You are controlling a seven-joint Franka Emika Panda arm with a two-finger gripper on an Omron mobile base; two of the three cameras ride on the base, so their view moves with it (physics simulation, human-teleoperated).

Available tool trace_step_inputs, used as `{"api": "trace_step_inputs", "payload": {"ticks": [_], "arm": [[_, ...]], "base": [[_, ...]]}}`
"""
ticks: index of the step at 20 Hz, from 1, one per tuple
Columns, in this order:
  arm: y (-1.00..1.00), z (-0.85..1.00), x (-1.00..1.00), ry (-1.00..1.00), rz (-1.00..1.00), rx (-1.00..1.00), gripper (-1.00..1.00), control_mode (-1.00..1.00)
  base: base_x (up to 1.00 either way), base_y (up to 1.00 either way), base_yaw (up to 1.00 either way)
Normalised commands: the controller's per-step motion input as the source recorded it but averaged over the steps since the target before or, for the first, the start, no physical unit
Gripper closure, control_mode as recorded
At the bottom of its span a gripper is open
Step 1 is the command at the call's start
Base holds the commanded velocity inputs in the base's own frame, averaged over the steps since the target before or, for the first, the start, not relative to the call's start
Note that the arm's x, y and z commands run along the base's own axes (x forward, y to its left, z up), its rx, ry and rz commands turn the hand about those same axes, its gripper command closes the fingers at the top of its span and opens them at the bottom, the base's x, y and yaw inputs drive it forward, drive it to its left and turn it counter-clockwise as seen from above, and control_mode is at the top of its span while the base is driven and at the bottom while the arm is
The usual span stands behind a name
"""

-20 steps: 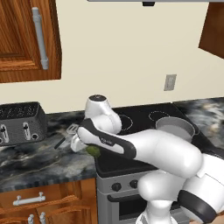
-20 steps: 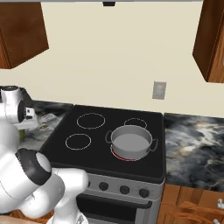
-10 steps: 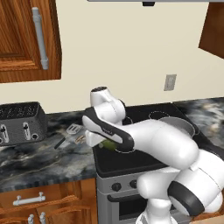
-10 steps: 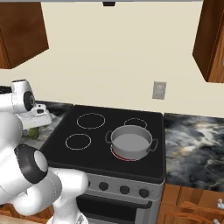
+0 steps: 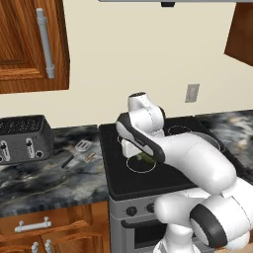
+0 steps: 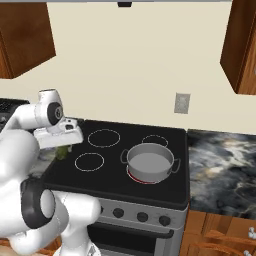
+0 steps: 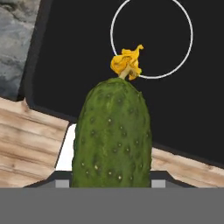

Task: Put the cucumber and mushroom in the pot. Retrieve the spatula and lightly stir the vegetables in the pot.

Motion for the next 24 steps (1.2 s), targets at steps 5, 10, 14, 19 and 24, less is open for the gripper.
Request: {"api": "trace_step_inputs", "payload": {"ticks": [5,10,14,19,24], "arm": [[-1.00,0.06,0.00,-0.06,-0.25,0.08,1.00,-1.00],[-1.00,0.29,0.04,0.00,-0.32,0.08,1.00,-1.00],[-1.00,0.24,0.15,0.00,-0.35,0.11,1.00,-1.00],[-0.98,0.10,0.34,0.00,-0.33,0.09,1.00,-1.00],[-0.63,0.00,0.37,0.00,-0.07,0.05,1.00,-1.00]], "base": [[0.00,0.00,0.00],[0.00,0.00,0.00],[0.00,0.00,0.00],[0.00,0.00,0.00],[0.00,0.00,0.00]]}}
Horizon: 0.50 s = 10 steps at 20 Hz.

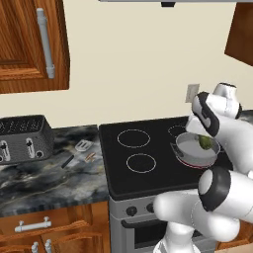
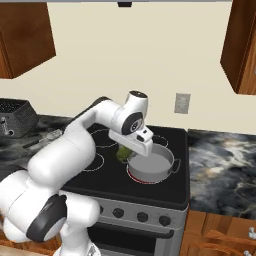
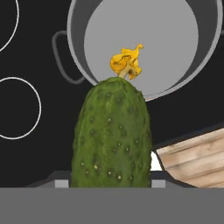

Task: Put the cucumber and mushroom in the pot. Retrieve the spatula and lightly stir the vegetables in the pot.

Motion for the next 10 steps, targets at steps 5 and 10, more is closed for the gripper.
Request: {"api": "trace_step_inputs", "payload": {"ticks": [5,10], "arm": [[-0.20,0.00,0.26,0.01,0.00,0.00,1.00,-1.00],[0.00,-0.10,0.53,0.09,0.00,-0.01,1.00,-1.00]], "base": [[0.00,0.00,0.00],[0.00,0.00,0.00]]}}
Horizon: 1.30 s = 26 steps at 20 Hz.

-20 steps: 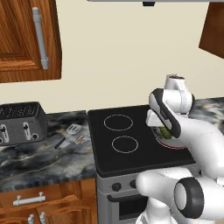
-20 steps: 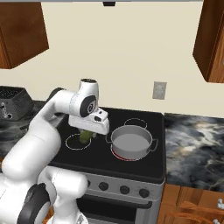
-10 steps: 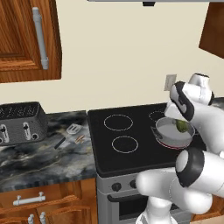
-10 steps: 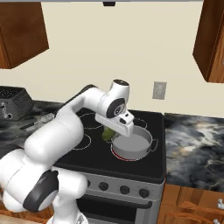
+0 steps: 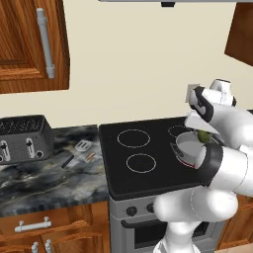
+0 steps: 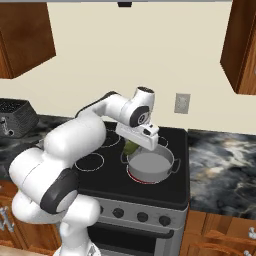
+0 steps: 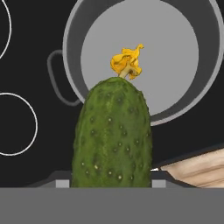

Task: Put the cucumber and mushroom in the pot. Retrieve the spatula and lightly stir the vegetables in the pot.

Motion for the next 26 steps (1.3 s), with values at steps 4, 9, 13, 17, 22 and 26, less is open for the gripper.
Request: {"api": "trace_step_inputs", "payload": {"ticks": [4,9,13,17,22,26], "arm": [[0.00,-0.42,0.56,0.08,0.00,0.00,1.00,-1.00],[0.00,-0.77,0.40,0.06,0.00,0.00,1.00,-1.00],[-0.04,-0.60,0.23,0.00,0.00,0.00,1.00,-1.00],[-0.16,-0.02,0.04,0.00,0.00,0.00,1.00,-1.00],[-0.19,-0.05,0.00,0.00,0.00,0.00,1.00,-1.00],[-0.20,-0.16,0.00,0.00,0.00,0.00,1.00,-1.00]], "base": [[0.00,0.00,0.00],[0.00,0.00,0.00],[0.00,0.00,0.00],[0.00,0.00,0.00],[0.00,0.00,0.00],[0.00,0.00,0.00]]}}
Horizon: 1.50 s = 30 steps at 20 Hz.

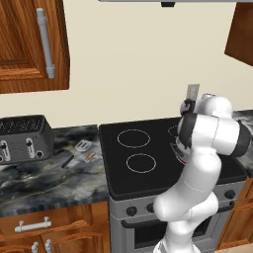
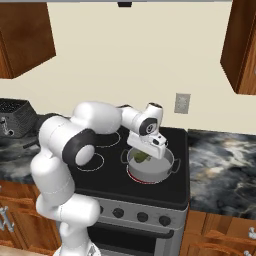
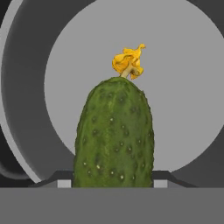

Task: Put the cucumber and mushroom in the pot. Retrieve the spatula and lightly stir the vegetables in the pot.

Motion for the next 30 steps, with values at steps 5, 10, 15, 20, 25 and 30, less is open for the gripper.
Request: {"api": "trace_step_inputs", "payload": {"ticks": [5,10,15,20,25,30], "arm": [[-0.11,-0.18,0.00,0.00,0.00,0.00,1.00,-1.00],[-0.01,-0.25,0.00,0.00,0.00,0.00,1.00,-1.00],[0.00,-0.25,0.00,0.00,0.00,0.00,1.00,-1.00],[0.00,-0.11,0.01,0.00,0.00,0.00,1.00,-1.00],[0.00,-0.01,0.06,0.00,0.00,0.00,1.00,-1.00],[-0.04,0.00,0.14,0.00,0.00,0.00,1.00,-1.00]], "base": [[0.00,0.00,0.00],[0.00,0.00,0.00],[0.00,0.00,0.00],[0.00,0.00,0.00],[0.00,0.00,0.00],[0.00,0.00,0.00]]}}
